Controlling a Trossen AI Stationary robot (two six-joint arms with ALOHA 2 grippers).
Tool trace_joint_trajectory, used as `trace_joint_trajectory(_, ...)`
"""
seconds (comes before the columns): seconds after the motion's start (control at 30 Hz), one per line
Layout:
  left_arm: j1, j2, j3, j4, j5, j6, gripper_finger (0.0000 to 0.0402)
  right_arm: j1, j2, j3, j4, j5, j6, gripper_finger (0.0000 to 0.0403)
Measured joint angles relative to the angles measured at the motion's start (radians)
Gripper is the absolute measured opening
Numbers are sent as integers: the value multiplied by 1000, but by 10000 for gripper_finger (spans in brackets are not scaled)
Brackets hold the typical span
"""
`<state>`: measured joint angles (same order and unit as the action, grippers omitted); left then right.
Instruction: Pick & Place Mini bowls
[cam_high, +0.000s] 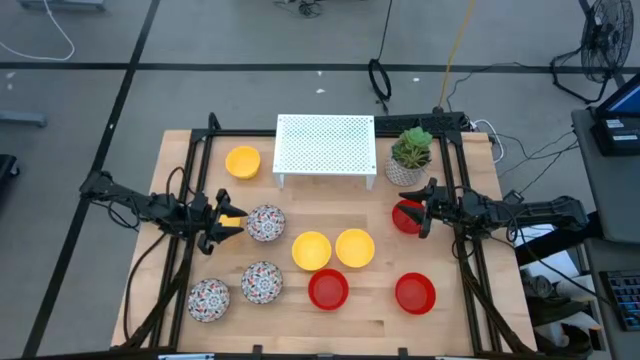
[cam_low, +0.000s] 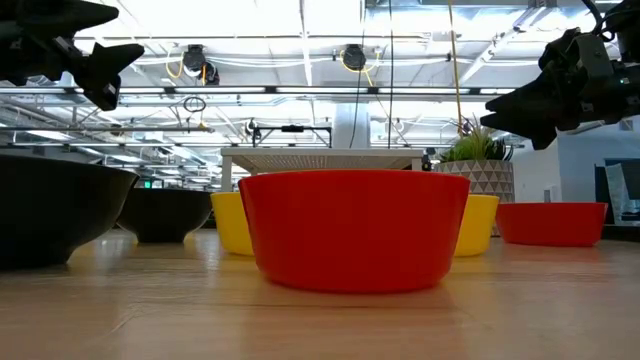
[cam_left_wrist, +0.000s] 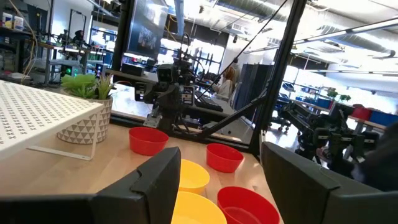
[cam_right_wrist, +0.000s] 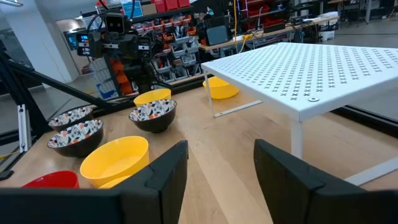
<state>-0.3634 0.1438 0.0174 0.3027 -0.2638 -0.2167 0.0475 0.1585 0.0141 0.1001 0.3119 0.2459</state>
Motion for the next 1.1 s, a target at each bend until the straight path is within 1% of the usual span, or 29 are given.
trace_joint_trajectory(0.93, 0, 0, 0, 0, 0, 0, 225, 0, 0, 0, 4, 0, 2, 171)
trace_joint_trajectory(1.0, 0, 0, 0, 0, 0, 0, 225, 0, 0, 0, 19, -3, 45, 171)
trace_joint_trajectory(1.1, 0, 0, 0, 0, 0, 0, 225, 0, 0, 0, 79, -1, 166, 171)
